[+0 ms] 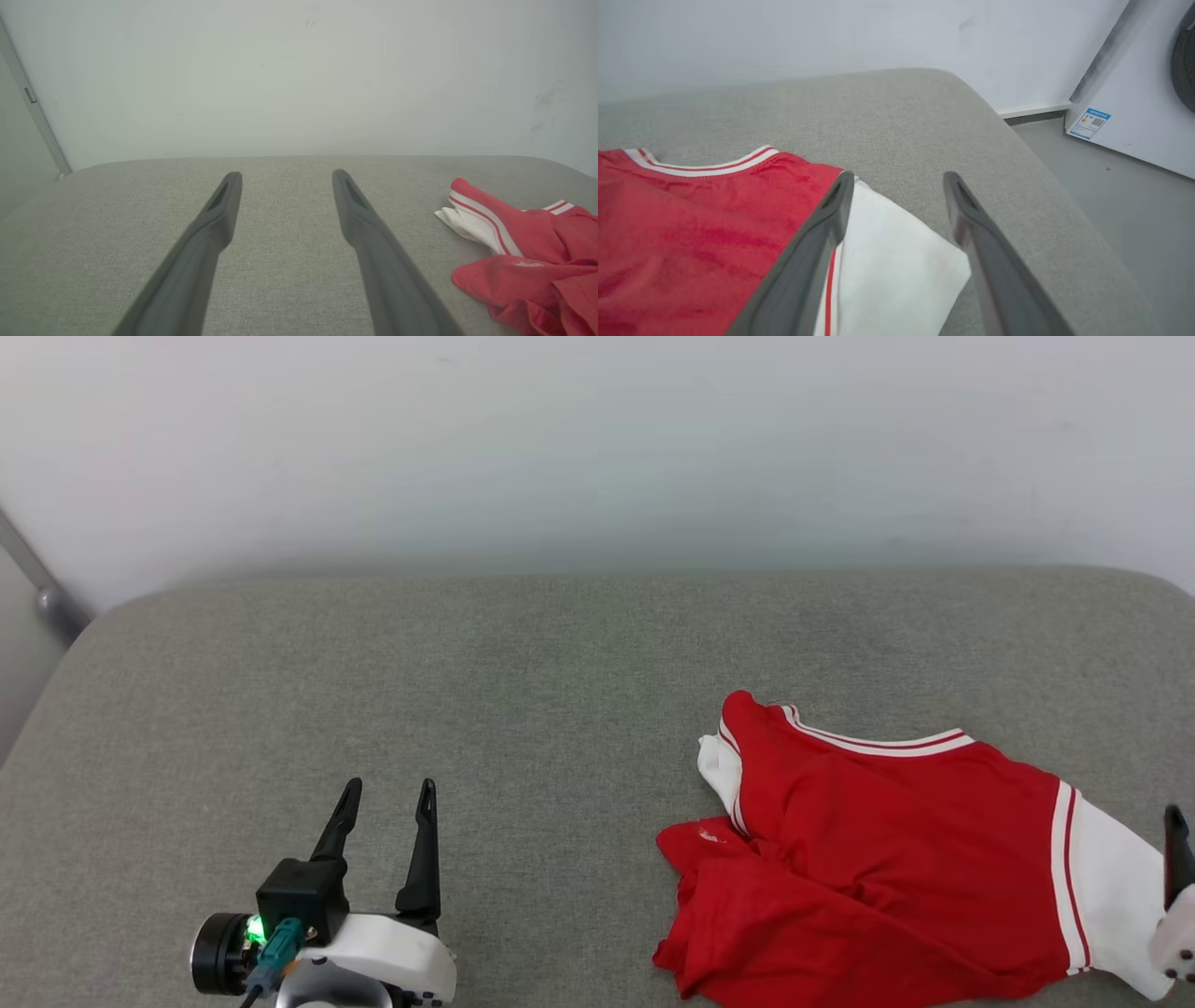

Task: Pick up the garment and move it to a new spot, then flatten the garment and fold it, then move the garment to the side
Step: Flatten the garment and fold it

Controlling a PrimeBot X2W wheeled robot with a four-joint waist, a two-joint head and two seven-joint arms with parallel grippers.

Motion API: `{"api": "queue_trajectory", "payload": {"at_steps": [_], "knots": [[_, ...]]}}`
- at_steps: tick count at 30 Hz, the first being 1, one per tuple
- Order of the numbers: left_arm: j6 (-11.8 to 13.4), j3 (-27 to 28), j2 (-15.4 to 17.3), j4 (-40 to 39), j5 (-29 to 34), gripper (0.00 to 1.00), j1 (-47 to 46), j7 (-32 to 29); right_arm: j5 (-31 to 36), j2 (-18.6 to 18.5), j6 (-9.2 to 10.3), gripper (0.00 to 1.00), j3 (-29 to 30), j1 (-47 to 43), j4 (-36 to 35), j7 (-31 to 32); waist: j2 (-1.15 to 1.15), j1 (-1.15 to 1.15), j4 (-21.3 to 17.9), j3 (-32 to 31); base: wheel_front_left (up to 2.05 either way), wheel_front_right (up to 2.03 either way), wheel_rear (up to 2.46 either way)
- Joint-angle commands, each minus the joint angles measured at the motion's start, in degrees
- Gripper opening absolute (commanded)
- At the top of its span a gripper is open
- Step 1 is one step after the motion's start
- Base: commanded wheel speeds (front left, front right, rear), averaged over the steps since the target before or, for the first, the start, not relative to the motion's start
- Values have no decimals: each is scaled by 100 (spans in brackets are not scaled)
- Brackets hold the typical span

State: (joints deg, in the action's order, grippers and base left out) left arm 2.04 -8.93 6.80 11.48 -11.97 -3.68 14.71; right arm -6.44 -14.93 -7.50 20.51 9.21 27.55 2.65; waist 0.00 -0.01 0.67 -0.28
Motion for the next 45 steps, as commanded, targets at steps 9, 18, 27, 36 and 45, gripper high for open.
{"api": "queue_trajectory", "payload": {"at_steps": [9,18,27,36,45], "knots": [[87,1,106,-48,-72,100,240,-189,99,447,2,100,-855,-406,-1101,-851,0,1,-49,-272,0,0,0],[121,-64,152,-22,-97,100,314,-391,33,694,2,100,-1698,-1040,-2152,-843,0,1,-10,-413,0,0,0],[29,-288,191,-60,-23,100,0,-700,-70,880,3,100,-1992,-1421,-2718,-669,0,1,-171,-377,0,0,0],[-684,-1126,27,364,-117,100,-1055,-1952,-118,984,3,100,-2061,-1432,-2943,-568,0,1,-586,-100,0,0,0],[-934,-1961,133,1023,-611,100,-1867,-3586,-171,1064,2,100,-2142,-1352,-3021,-555,0,1,-1060,269,0,0,0]]}}
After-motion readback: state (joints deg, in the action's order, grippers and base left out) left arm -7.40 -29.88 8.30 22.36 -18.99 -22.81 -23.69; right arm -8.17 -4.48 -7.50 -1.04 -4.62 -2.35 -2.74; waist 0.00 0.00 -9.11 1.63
